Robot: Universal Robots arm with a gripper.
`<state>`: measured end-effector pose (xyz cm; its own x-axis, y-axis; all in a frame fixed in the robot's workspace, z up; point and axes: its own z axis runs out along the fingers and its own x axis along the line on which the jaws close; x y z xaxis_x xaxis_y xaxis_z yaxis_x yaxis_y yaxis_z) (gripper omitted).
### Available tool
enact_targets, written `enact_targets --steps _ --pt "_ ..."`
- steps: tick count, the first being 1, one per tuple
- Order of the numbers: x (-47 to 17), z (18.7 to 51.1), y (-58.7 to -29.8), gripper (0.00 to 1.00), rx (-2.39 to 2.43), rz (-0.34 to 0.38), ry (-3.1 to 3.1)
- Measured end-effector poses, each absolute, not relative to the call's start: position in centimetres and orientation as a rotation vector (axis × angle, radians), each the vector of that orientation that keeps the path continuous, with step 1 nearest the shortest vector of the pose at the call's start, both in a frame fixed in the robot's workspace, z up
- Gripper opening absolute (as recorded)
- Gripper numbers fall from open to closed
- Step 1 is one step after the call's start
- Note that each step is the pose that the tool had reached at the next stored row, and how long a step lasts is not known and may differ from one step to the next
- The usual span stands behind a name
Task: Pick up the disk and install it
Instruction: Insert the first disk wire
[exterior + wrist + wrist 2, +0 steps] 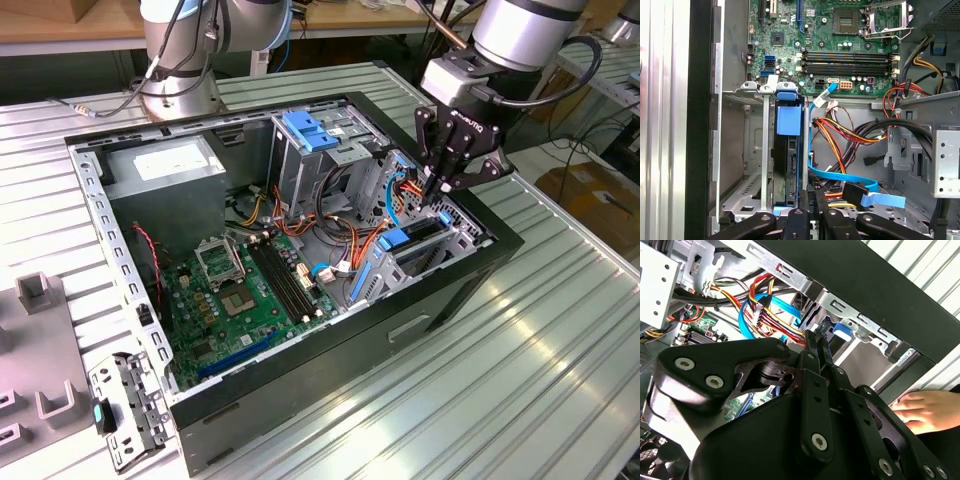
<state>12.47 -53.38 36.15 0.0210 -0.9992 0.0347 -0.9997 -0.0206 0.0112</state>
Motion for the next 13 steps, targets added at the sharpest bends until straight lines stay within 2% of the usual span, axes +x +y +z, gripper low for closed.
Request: enact_targets --steps 13 --pt "11.75 35.43 -54.19 0.17 2.218 0.028 -2.181"
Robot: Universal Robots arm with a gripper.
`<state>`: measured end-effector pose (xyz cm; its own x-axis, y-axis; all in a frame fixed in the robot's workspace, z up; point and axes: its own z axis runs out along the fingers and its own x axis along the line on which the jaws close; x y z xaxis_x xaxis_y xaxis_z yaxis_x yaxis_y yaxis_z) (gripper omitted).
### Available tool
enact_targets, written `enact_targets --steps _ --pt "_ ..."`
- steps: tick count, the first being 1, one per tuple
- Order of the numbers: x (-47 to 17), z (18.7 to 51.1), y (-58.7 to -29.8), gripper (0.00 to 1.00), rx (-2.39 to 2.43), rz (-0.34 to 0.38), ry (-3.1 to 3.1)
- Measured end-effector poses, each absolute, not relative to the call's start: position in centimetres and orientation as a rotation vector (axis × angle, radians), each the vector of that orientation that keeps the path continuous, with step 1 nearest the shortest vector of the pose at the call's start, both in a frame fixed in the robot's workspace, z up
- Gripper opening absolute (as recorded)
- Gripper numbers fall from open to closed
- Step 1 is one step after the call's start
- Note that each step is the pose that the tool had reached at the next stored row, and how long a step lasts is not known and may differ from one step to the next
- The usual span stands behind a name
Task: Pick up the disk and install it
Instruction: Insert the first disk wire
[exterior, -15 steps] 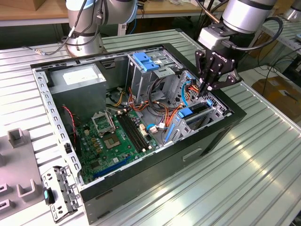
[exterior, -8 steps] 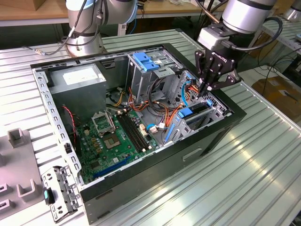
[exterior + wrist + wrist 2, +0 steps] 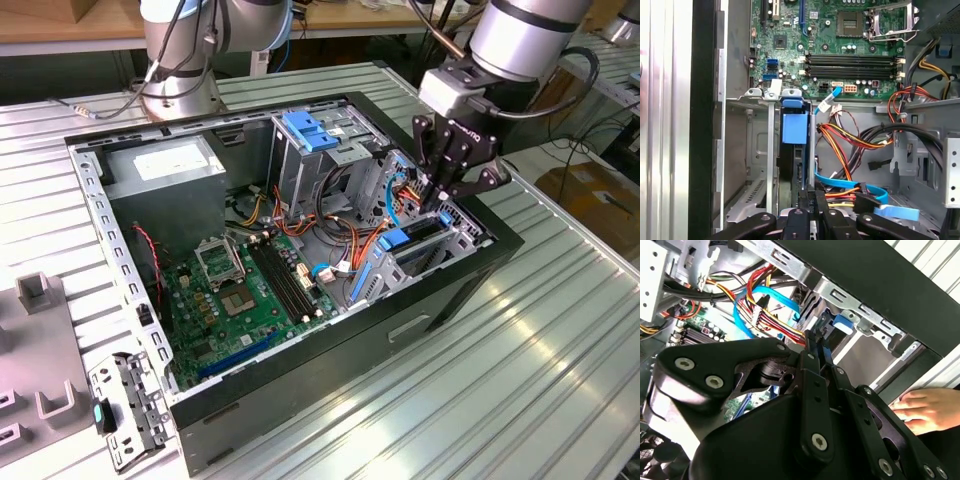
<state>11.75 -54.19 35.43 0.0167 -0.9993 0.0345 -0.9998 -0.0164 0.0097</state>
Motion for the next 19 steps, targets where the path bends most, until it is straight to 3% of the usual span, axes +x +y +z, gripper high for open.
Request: enact_targets --steps 19 --pt "11.64 34.51 -54.79 0.17 2.215 0.03 -2.184"
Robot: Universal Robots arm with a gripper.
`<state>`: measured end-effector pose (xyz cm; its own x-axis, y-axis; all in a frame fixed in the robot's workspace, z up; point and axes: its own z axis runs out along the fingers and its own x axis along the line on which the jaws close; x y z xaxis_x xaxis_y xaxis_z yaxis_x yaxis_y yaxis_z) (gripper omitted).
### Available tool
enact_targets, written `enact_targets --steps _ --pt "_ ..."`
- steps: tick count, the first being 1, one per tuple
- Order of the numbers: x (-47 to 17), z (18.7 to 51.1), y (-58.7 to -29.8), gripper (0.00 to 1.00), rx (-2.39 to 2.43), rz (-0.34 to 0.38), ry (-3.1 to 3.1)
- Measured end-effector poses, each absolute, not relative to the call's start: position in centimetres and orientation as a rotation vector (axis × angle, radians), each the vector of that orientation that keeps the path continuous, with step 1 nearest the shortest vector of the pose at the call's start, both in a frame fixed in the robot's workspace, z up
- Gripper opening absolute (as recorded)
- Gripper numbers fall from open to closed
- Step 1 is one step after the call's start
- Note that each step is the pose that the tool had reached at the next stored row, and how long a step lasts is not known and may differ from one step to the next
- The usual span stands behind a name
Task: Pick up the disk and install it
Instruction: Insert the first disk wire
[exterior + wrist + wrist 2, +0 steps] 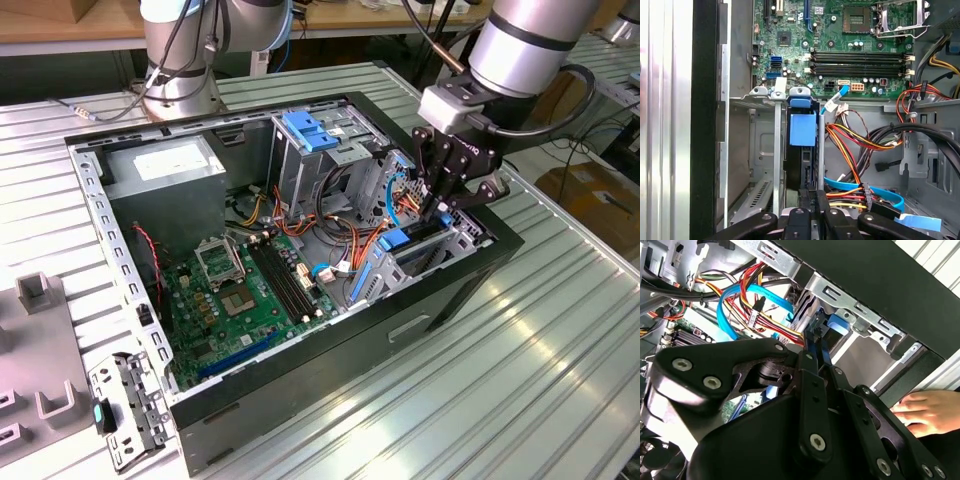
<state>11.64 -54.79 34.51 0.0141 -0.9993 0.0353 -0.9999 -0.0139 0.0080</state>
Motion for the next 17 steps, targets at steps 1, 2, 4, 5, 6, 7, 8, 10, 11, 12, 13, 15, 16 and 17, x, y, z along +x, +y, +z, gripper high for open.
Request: enact_targets --steps 1,2,4,5,6,7,8,10,11,12,13,15,16,17 --pt "11.65 34.58 -54.79 0.17 2.215 0.03 -2.184" --pt "11.64 34.63 -54.79 0.17 2.215 0.03 -2.184" --pt "11.65 34.68 -54.8 0.17 2.215 0.03 -2.184" --pt "11.65 34.7 -54.82 0.17 2.215 0.031 -2.185" --pt "11.65 34.7 -54.85 0.17 2.214 0.031 -2.185" --pt "11.66 34.7 -54.86 0.17 2.212 0.031 -2.187" --pt "11.66 34.69 -54.86 0.17 2.212 0.03 -2.188" --pt "11.66 34.67 -54.88 0.17 2.21 0.03 -2.19" --pt "11.66 34.66 -54.89 0.17 2.207 0.03 -2.193" --pt "11.66 34.65 -54.9 0.17 2.204 0.03 -2.195" --pt "11.66 34.63 -54.9 0.17 2.201 0.03 -2.198" --pt "11.66 34.58 -54.9 0.17 2.197 0.03 -2.203" --pt "11.66 34.57 -54.9 0.17 2.195 0.03 -2.204" --pt "11.65 34.54 -54.9 0.17 2.194 0.03 -2.205"
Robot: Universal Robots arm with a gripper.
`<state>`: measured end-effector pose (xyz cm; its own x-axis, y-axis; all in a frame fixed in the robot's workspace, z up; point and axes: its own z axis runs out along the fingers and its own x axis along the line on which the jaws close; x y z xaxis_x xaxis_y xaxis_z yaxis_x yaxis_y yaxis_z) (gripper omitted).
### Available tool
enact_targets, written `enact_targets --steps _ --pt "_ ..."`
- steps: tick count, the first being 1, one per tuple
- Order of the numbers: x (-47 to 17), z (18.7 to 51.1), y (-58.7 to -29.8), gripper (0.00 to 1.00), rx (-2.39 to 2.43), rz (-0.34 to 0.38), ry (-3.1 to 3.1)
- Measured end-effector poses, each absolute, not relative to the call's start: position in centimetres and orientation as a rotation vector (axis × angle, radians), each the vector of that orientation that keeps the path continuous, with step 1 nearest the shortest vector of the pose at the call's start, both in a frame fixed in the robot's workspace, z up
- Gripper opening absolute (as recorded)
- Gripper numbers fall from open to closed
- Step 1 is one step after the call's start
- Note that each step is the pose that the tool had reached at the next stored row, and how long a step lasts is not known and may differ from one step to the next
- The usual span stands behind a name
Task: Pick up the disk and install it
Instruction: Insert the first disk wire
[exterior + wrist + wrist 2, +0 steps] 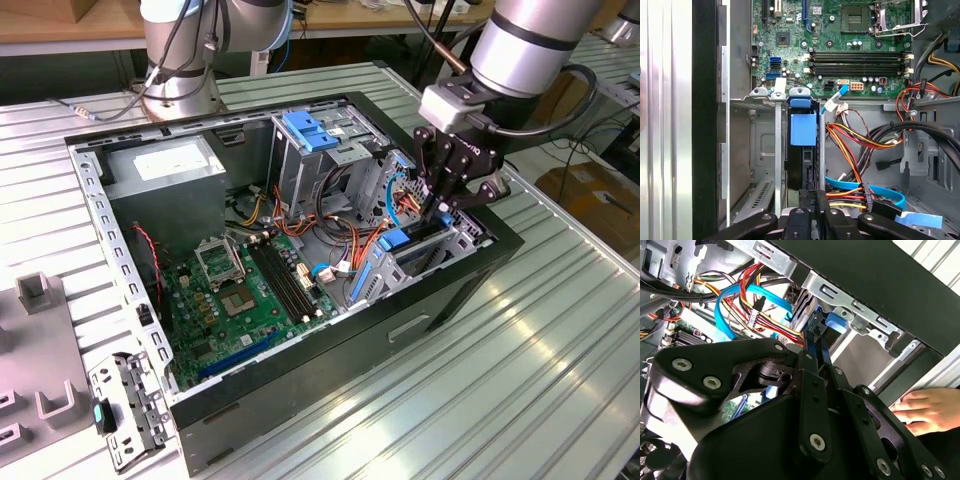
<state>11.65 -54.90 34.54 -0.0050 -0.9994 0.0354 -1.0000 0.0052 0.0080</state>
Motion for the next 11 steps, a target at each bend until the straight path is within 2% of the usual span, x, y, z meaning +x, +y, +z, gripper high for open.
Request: enact_targets --steps 11 --pt "11.66 33.93 -54.93 0.17 2.189 0.031 -2.209"
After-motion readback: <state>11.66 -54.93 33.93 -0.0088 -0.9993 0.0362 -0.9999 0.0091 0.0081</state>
